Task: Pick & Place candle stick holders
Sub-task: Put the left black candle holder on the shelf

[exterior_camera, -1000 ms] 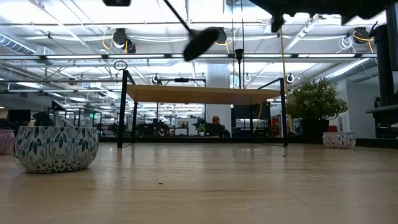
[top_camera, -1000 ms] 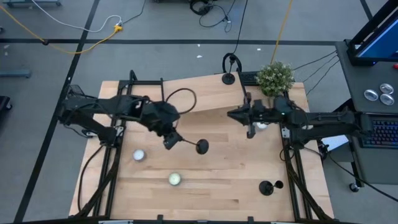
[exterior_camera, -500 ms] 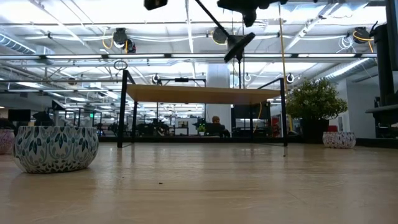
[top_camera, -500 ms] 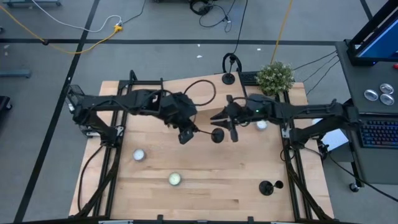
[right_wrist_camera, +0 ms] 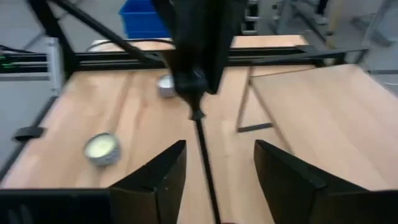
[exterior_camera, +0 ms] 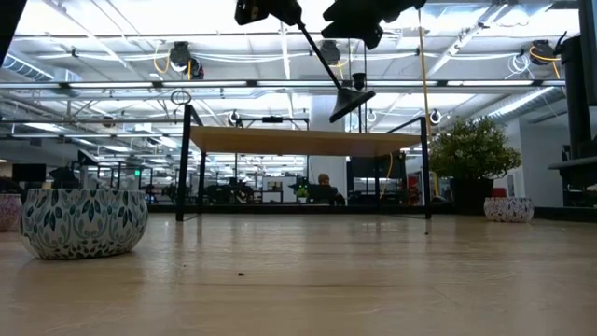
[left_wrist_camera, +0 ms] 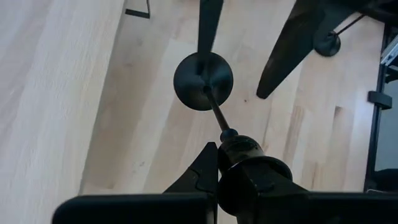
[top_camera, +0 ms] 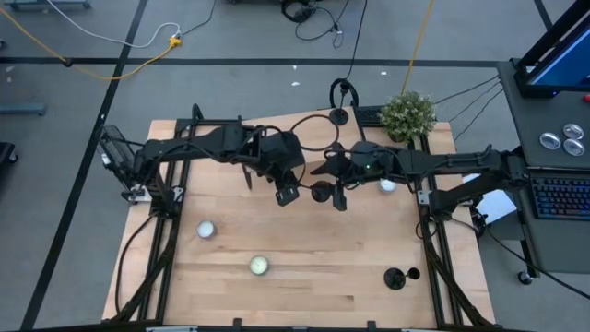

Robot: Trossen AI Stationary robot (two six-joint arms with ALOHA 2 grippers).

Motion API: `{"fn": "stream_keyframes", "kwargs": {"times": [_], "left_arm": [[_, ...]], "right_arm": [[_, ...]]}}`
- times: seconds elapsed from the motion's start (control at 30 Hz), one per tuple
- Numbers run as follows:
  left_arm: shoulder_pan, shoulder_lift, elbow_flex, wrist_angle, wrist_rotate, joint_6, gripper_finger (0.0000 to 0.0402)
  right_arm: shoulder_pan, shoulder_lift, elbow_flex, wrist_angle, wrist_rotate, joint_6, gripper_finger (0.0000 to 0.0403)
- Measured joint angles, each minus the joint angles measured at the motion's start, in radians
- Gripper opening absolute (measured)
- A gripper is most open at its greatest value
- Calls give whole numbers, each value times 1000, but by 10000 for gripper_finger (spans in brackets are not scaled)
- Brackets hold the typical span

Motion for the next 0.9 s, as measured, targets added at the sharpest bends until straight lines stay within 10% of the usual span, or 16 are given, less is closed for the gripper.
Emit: {"fn": "stream_keyframes", "kwargs": {"times": [0.5,0.9], "left_arm": [[1,9,1,186,46,-19,17],[-11,9,2,181,31,-38,17]], "right_arm": [[-1,0,0,-40,26,13,194],[0,0,0,-40,19,51,120]]}}
